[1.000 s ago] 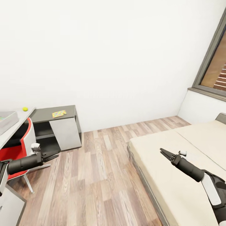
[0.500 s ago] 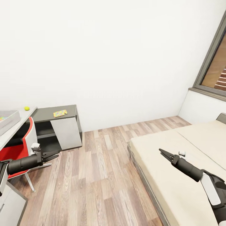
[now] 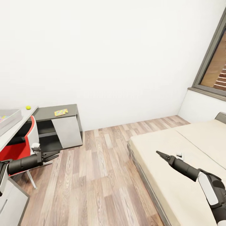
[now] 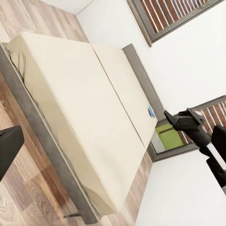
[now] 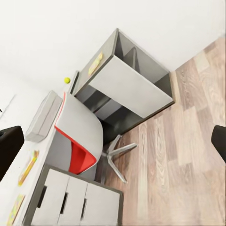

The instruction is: Put all the toys in the child's room - the three board games (two on the bed and one on the table), the two jigsaw puzzles on the table, and the tennis ball on the table - inside the toy box on the table in the child's room.

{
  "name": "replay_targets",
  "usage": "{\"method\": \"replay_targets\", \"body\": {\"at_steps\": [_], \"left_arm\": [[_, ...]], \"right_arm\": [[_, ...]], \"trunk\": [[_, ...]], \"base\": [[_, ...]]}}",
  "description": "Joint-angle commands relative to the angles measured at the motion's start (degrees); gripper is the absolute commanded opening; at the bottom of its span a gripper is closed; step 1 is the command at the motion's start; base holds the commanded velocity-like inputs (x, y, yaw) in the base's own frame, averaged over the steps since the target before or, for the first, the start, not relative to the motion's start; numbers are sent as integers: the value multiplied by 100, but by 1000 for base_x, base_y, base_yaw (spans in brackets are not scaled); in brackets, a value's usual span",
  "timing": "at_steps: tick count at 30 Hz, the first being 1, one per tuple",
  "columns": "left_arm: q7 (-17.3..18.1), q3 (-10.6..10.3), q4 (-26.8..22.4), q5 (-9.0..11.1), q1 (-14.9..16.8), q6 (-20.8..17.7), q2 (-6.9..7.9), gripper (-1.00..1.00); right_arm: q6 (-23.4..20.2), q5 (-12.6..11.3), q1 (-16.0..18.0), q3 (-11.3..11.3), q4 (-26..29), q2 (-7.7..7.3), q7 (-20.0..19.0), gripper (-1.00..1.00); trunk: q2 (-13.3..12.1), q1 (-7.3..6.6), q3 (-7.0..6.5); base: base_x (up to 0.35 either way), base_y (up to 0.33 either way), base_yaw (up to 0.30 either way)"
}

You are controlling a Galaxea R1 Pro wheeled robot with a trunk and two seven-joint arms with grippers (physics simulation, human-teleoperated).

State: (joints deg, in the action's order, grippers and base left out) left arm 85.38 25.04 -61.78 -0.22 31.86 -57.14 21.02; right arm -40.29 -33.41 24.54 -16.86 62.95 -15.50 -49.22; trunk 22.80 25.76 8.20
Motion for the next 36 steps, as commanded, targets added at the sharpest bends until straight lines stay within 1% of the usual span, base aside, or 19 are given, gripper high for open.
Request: {"method": "replay_targets", "body": {"at_steps": [1, 9, 14, 17, 19, 21, 27, 29, 32, 36], "left_arm": [[21, 1, -1, -4, 5, -60, 0, 100], [15, 0, -1, -4, 5, -60, -1, 100], [9, 1, -1, -4, 5, -60, -2, 100], [6, -2, -1, -6, 5, -60, -2, 100], [-3, -4, -1, -12, 5, -60, 0, 100], [-12, -5, -1, -15, 5, -60, 4, 100], [-27, -11, -1, -20, 5, -60, 3, 100], [-31, -13, -1, -24, 5, -60, -2, 100], [-37, -17, -1, -29, 5, -50, -6, 100], [-50, -23, -1, -47, 5, -33, -7, 100]], "right_arm": [[-40, 0, 5, 34, 14, 0, 128, 100], [-176, 73, 6, 424, 161, 23, 1179, 100], [-315, 84, 6, 640, 460, 33, 1831, 100], [-365, 82, 6, 764, 643, 62, 2302, 100], [-384, 78, 5, 858, 721, 121, 2665, 100], [-398, 73, 2, 961, 760, 213, 3059, 100], [-426, 73, 36, 1325, 736, 628, 4341, 100], [-434, 52, 39, 1425, 752, 710, 4661, 100], [-448, 27, 34, 1519, 807, 780, 4918, 100], [-458, 8, -4, 1595, 1034, 835, 5034, 100]], "trunk": [[12, 2, 12], [12, 2, 12], [12, 2, 12], [12, 2, 12], [12, 2, 12], [12, 2, 12], [12, 2, 12], [12, 2, 12], [12, 2, 12], [12, 2, 12]], "base": [[-93, 0, 0], [-39, 0, 0], [-8, 0, 0], [-3, 0, 0], [-2, 0, 0], [-1, 0, 0], [0, 0, 0], [0, 0, 0], [0, 0, 0], [0, 0, 0]]}}
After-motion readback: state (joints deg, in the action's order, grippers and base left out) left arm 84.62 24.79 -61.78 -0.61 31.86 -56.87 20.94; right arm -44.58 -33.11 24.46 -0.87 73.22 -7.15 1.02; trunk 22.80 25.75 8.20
